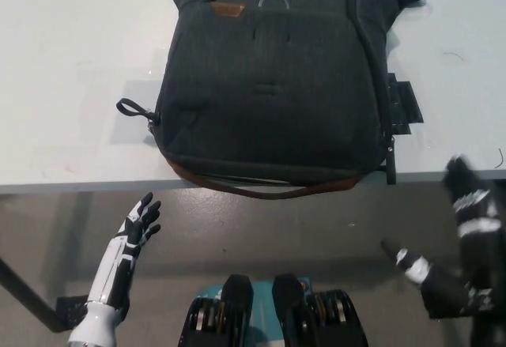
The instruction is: A bag is kept in the middle of the table with its flap loosely closed and the robot uses its right hand to adjust it and opens it
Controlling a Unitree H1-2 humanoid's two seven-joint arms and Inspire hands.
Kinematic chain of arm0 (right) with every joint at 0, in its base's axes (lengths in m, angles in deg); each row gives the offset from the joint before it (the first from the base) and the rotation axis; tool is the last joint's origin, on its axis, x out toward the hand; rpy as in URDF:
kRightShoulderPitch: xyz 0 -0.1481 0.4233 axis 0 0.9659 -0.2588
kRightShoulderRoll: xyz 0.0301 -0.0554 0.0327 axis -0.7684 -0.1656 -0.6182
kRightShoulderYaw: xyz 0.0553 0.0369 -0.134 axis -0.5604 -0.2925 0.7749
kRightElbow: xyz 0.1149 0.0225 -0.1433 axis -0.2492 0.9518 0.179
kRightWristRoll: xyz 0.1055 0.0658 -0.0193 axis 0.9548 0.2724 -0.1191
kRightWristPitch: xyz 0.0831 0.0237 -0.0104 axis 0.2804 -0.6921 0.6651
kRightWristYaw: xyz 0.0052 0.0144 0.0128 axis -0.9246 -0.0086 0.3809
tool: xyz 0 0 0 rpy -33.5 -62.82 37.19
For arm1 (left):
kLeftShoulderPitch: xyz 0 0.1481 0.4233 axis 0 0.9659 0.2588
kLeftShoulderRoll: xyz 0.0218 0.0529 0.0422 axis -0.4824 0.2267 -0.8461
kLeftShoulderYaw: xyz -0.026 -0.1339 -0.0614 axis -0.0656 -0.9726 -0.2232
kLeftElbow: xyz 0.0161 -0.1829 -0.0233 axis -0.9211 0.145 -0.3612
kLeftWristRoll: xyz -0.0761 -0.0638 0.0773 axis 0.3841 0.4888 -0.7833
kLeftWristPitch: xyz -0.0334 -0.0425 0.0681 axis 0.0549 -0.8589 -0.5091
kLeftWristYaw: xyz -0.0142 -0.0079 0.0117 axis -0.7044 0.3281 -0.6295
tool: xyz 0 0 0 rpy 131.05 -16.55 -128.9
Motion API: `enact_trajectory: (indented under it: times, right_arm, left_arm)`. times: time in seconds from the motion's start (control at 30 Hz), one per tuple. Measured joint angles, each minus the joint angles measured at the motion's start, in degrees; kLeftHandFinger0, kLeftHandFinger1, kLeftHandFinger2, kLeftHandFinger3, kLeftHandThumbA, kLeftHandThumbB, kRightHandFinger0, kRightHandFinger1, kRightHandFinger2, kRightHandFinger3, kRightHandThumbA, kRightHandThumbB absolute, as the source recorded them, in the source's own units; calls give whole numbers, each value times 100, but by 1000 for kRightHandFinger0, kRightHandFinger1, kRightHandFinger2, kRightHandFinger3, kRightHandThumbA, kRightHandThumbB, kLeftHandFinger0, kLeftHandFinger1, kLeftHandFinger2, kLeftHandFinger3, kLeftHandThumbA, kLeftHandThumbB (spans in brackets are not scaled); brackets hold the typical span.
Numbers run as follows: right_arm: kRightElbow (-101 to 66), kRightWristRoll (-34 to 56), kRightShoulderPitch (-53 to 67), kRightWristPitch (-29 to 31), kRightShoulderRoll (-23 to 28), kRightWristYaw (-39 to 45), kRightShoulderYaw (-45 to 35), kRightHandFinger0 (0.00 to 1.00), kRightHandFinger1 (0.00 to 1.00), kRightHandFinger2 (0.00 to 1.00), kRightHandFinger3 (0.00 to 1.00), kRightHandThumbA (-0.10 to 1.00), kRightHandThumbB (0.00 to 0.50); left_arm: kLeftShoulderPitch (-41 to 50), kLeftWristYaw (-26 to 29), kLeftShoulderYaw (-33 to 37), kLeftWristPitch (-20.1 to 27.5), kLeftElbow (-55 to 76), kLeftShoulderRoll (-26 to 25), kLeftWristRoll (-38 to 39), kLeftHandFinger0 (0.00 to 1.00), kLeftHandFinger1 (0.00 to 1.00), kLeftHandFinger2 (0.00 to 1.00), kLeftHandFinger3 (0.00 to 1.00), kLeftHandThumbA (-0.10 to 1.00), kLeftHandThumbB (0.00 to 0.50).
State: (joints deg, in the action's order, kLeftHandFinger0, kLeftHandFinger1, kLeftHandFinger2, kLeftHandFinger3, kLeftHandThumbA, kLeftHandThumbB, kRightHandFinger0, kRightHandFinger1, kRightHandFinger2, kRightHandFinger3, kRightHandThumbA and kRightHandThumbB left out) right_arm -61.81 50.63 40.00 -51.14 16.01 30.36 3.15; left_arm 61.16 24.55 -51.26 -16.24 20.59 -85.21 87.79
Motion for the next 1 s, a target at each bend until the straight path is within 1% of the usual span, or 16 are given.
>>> enact_trajectory:
  times: [0.03,0.13,0.2,0.3,0.37,0.4,0.43,0.5,0.57,0.63,0.67,0.77,0.8,0.83,0.97,1.0]
  right_arm:
    - [-67,1,-193,-71,60,0,-50,1000,1000,1000,1000,1000,330]
    - [-110,44,-703,-302,210,12,-110,1000,1000,1000,1000,1000,324]
    - [-106,162,-1115,-570,318,47,-117,1000,1000,1000,1000,1000,291]
    - [11,372,-1752,-977,425,105,-115,1000,1000,1000,1000,1000,290]
    - [196,486,-2113,-1229,435,143,-111,1000,1000,1000,1000,1000,245]
    - [284,526,-2232,-1326,432,156,-107,1000,1000,1000,1000,1000,245]
    - [403,572,-2375,-1470,424,170,-98,1000,1000,1000,1000,1000,225]
    - [703,658,-2679,-1729,391,209,-67,1000,1000,1000,1000,1000,215]
    - [1038,729,-2964,-1934,366,255,-33,1000,1000,1000,1000,1000,189]
    - [1490,803,-3260,-2051,360,352,35,1000,1000,1000,1000,1000,215]
    - [1663,826,-3361,-2080,355,386,51,1000,1000,1000,1000,1000,217]
    - [2312,940,-3715,-2176,315,534,75,1000,1000,1000,1000,1000,306]
    - [2484,974,-3780,-2196,300,562,75,1000,1000,1000,1000,1000,320]
    - [2722,1013,-3882,-2214,274,593,72,1000,1000,1000,1000,1000,305]
    - [3622,1122,-4176,-2221,172,732,52,1000,1000,1000,1000,1000,291]
    - [3754,1154,-4223,-2196,155,768,41,1000,1000,1000,1000,1000,317]
  left_arm:
    - [5,0,1,8,0,0,-1,1000,1000,1000,1000,1000,35]
    - [28,0,7,20,-1,0,-10,1000,1000,1000,1000,1000,41]
    - [58,0,18,33,-2,0,-22,1000,1000,1000,1000,1000,48]
    - [129,1,34,44,-2,1,-60,1000,1000,1000,1000,1000,51]
    - [170,1,40,45,-3,1,-83,1000,1000,1000,1000,1000,57]
    - [177,1,41,45,-4,1,-92,1000,1000,1000,1000,1000,57]
    - [180,1,44,46,-4,1,-105,1000,1000,1000,1000,1000,57]
    - [187,1,47,57,-4,-2,-125,1000,1000,1000,1000,1000,55]
    - [187,0,67,81,-4,-1,-148,1000,1000,1000,1000,1000,55]
    - [189,0,78,91,-4,-3,-177,1000,1000,1000,1000,1000,49]
    - [189,0,79,93,-4,-3,-185,1000,1000,1000,1000,1000,51]
    - [192,0,82,98,-4,-5,-207,1000,1000,1000,1000,1000,54]
    - [193,0,82,100,-5,-5,-210,1000,1000,1000,1000,1000,55]
    - [192,0,82,101,-7,-4,-213,1000,1000,1000,1000,1000,55]
    - [189,0,86,103,-8,-6,-222,1000,1000,1000,1000,1000,50]
    - [187,0,86,103,-8,-7,-223,1000,1000,1000,1000,1000,52]
